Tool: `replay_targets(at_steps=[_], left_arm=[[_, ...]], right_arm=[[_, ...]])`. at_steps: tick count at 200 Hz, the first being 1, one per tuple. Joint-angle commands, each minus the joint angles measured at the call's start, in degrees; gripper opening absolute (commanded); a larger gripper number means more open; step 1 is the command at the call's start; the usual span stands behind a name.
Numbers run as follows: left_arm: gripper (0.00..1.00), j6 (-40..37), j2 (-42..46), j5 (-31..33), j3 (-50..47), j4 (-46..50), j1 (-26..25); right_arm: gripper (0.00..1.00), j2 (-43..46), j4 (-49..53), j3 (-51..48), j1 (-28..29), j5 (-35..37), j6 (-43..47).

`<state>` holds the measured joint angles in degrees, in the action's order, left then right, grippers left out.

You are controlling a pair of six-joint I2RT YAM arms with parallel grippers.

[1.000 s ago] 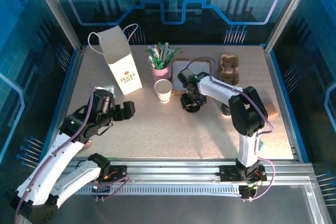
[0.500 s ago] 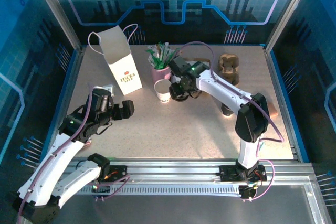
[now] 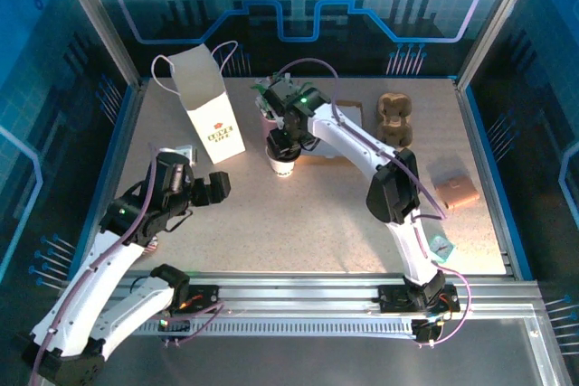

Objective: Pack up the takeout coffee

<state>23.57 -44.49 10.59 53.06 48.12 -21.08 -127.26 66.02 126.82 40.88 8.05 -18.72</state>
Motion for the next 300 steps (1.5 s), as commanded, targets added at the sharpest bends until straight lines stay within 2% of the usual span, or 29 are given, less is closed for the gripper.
replay_targets(at_steps=[1, 91, 220, 300], left_arm=[[0.99, -1.4, 0.7, -1.0, -1.0, -0.5, 0.6], [0.99, -1.4, 1.3, -1.0, -1.1, -0.5, 0.8], [0.99, -1.5, 1.4, -1.1, -1.2, -0.6, 0.8], [0.99, -1.5, 1.5, -1.1, -1.1, -0.5, 0.8]], right_arm=[[0.63, -2.8, 5.7, 5.9, 0.8, -1.3, 1.5], [0.64, -12.8, 15.6, 21.1, 1.0, 0.3, 3.1], [0.67, -13.2, 17.5, 23.7, 2.7, -1.3, 5.4], [0.67, -15.3, 18.4, 26.8, 1.6, 0.0, 5.3]])
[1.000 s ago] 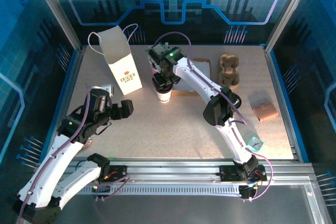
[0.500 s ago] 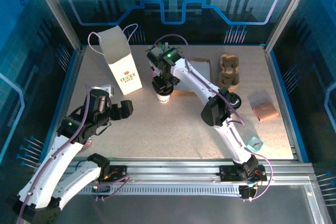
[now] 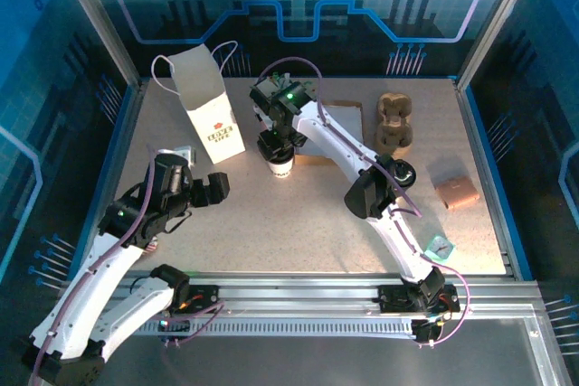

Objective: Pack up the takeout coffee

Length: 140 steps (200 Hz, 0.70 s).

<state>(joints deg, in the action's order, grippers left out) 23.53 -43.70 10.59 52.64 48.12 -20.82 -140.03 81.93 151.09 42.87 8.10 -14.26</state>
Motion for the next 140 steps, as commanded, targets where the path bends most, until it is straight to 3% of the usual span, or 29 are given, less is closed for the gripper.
replay_targets(at_steps=[1, 140], left_arm=[[0.99, -1.5, 0.7, -1.2, -0.7, -0.5, 0.5], [0.99, -1.5, 0.5, -1.2, -0.8, -0.6, 0.7]], right_arm=[[0.67, -2.6, 2.6, 2.6, -0.4, -0.1, 0.8], [0.67, -1.6, 3.2, 4.7, 0.0, 3.9, 2.0]])
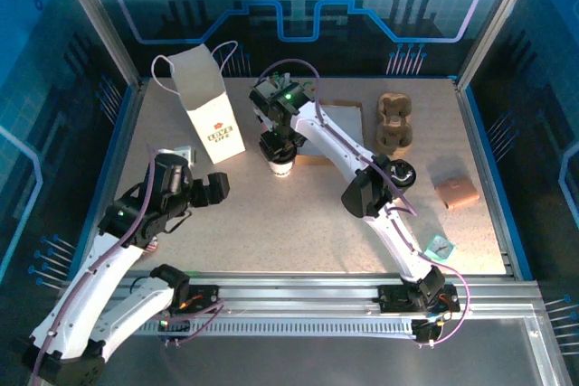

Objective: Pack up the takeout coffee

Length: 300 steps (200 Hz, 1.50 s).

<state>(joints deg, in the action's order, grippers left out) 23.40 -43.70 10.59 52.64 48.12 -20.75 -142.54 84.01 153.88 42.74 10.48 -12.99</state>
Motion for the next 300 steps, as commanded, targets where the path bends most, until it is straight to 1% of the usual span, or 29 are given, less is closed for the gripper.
replay_targets(at_steps=[1, 55, 80, 123, 183, 240, 278, 300], left_arm=[[0.99, -1.4, 0.5, -1.2, -0.8, -0.6, 0.7], [0.99, -1.4, 0.6, -1.1, -0.8, -0.6, 0.8], [0.99, -1.4, 0.6, -1.2, -0.7, -0.5, 0.8], [0.99, -1.5, 0.6, -1.3, -0.7, -0.6, 0.8], [0.99, -1.5, 0.6, -1.4, -0.8, -0.6, 1.0], [0.99, -1.5, 0.6, -1.5, -0.8, -0.7, 1.0], [0.99, -1.5, 0.6, -1.6, -0.8, -0.7, 1.1], [0.99, -1.6, 0.7, -1.7, -0.8, -0.7, 1.2]], right_arm=[[0.67, 0.9, 1.1, 1.9, 0.1, 1.6, 0.8], [0.67, -0.2, 0.2, 1.9, 0.2, -1.9, 1.1], [0.68, -0.9, -0.1, 2.1, 0.0, -2.2, 1.1], [0.68, -1.5, 0.3, 2.5, -1.0, -0.7, 1.0], [0.69, -3.1, 0.6, 2.7, -1.0, -3.0, 1.5], [0.70, -4.1, 1.1, 2.7, -0.3, -3.6, 1.8], [0.70, -3.8, 1.7, 2.0, -0.1, -3.7, 1.9], [0.70, -3.6, 1.4, 2.0, -0.1, -5.1, 2.0]])
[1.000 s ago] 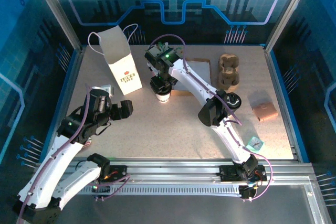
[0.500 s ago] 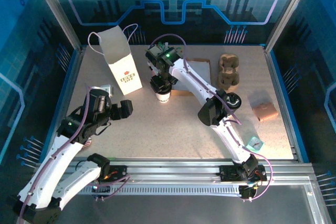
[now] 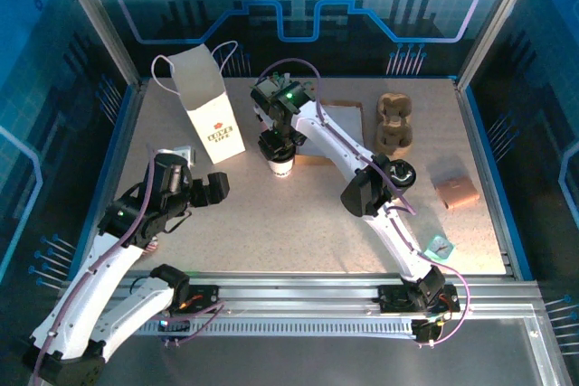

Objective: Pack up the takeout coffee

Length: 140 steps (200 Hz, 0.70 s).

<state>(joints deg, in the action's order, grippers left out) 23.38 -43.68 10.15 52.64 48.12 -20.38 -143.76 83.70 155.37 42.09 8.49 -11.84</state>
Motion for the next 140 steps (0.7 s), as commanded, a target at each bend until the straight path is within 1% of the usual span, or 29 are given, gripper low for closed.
replay_targets(at_steps=[1, 56, 115, 140], left_arm=[[0.99, -1.6, 0.7, -1.3, -0.8, -0.7, 0.8], [0.99, -1.6, 0.6, -1.4, -0.8, -0.7, 0.9], [0.99, -1.6, 0.6, -1.5, -0.8, -0.7, 0.9], [0.99, -1.6, 0.5, -1.5, -0.8, -0.7, 1.0]], right_arm=[[0.70, -2.5, 1.7, 0.5, 0.5, -3.1, 0.8], [0.71, -2.6, 0.4, 1.0, 0.6, -5.6, 0.5], [0.70, -4.5, 3.1, -0.5, 0.7, 0.4, 0.7], [0.69, -5.6, 4.1, -1.4, 1.0, 1.5, 0.7]])
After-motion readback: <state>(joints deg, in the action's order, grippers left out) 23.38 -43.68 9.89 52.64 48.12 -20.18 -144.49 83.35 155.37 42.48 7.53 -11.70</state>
